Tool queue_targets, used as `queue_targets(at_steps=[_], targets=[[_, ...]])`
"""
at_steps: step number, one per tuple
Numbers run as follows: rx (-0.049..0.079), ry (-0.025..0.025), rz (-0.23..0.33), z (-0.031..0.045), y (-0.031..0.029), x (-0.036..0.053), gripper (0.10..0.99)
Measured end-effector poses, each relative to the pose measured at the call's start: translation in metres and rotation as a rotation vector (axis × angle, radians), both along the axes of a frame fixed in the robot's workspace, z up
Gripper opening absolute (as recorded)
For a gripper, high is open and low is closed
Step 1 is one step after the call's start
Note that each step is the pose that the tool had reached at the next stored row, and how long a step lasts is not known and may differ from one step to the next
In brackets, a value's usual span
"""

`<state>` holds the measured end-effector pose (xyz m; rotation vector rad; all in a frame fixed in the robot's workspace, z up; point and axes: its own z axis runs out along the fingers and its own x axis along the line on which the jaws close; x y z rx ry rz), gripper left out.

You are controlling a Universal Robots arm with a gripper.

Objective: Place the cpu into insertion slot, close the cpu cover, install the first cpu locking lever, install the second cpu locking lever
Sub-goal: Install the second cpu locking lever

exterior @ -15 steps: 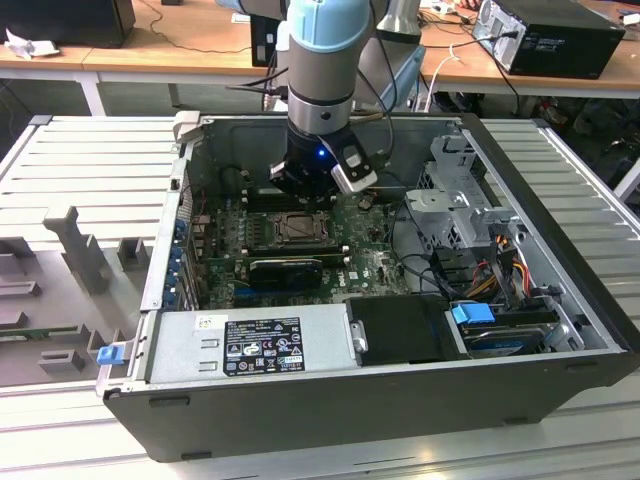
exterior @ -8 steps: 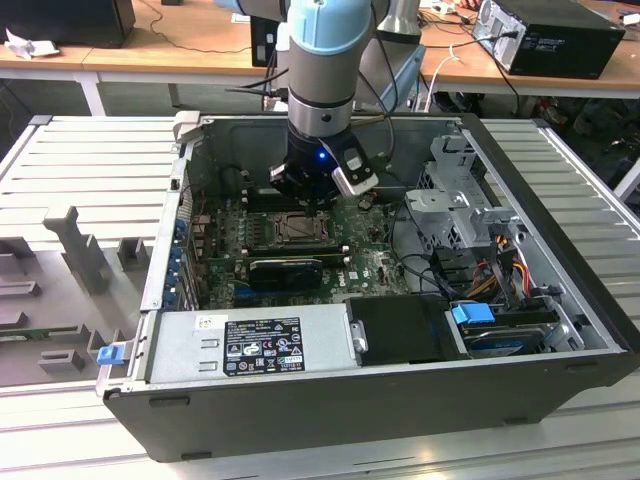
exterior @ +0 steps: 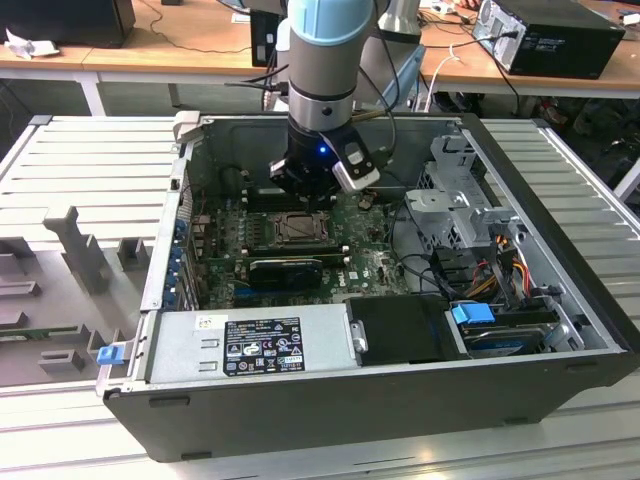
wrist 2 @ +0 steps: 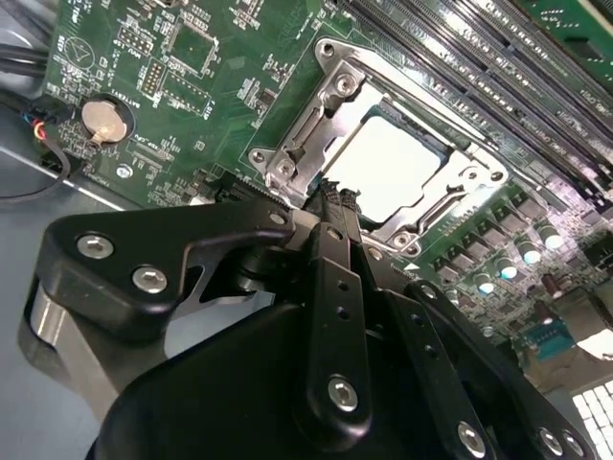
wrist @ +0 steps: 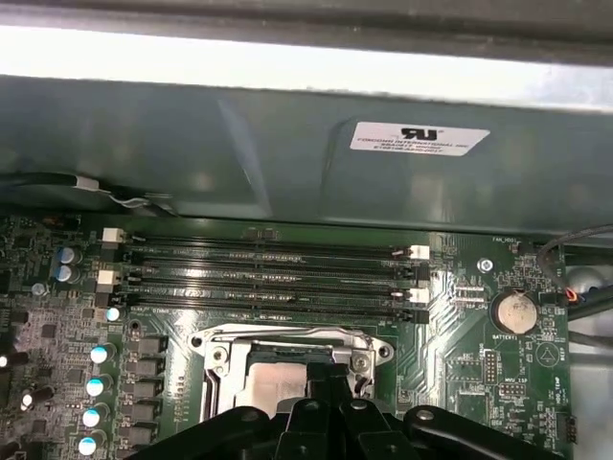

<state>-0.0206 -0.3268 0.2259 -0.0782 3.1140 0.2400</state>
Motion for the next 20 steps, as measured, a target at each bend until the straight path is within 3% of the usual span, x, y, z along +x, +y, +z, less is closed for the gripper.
queue_targets(at_steps=[8, 11, 16, 20], targets=[[0.0, 0.0002, 0.0, 0.0007, -0.0083, -0.0001, 0.106], [0.0, 0.0, 0.0, 0.0052, -0.0092, 0.0, 0.106], [0.0, 0.0, 0.0, 0.0062, -0.0103, 0.0, 0.106], [0.0, 0.0, 0.0, 0.0062, -0.0164, 0.0, 0.106]])
